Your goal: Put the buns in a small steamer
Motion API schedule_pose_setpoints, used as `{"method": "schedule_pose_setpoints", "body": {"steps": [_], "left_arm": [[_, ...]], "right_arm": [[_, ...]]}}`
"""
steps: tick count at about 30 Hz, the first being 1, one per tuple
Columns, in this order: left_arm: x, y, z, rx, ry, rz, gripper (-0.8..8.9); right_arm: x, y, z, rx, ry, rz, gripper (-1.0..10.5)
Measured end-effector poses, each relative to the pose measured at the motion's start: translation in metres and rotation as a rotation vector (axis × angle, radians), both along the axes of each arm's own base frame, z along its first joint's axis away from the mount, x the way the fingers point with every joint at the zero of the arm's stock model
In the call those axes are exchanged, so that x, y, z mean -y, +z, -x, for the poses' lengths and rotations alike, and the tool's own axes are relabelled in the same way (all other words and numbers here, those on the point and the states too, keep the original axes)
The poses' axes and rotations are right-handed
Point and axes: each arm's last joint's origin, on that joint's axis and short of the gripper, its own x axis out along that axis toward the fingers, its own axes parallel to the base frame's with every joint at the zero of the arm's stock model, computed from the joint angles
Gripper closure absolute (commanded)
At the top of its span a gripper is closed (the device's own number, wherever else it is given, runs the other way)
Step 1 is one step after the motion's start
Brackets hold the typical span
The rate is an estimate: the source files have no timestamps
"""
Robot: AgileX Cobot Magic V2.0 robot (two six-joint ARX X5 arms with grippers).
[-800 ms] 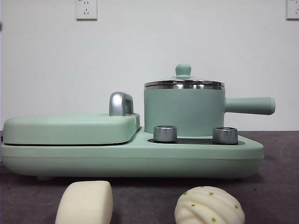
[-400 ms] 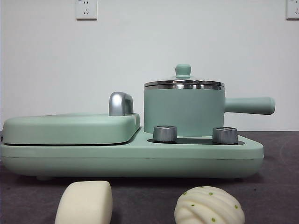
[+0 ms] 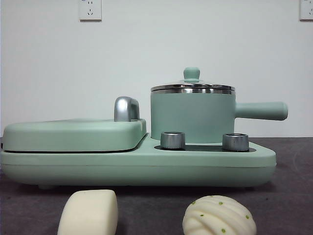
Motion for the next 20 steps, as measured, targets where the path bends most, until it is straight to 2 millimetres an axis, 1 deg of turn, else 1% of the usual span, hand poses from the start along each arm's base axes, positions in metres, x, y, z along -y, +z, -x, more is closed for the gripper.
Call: {"method": "schedule_pose_setpoints", "body": {"steps": [1,2,5,16,20], "left_arm": [[0.0000,0.0000,0.0000,0.002,-0.001,-0.001,3.57],[0.0000,0.0000,0.0000,0.004,-0.001,-0.002,3.37],[0.0000,0.0001,0.0000,0.010,-0.004,-0.005,3.42],[0.0003,-0.0004,-0.0008,0.003,-0.002,-0.004,3.48],[0.0036,0.0028,-0.0099,-0.032,0.000,-0.011,3.48]], "right_arm": [[0.0000,0.0000,0.0000,0.000,0.000,0.000,6.4],[0.0000,0.0000,0.0000,0.000,0.000,0.000,6.0],[0.0000,0.0000,0.0000,0.000,0.000,0.000,5.4],[0.0000,0.0001,0.0000,0.001,0.000,0.000,5.4],[0.0000,0.0006,-0.0002,0.007,0.000,0.000,5.4]]}}
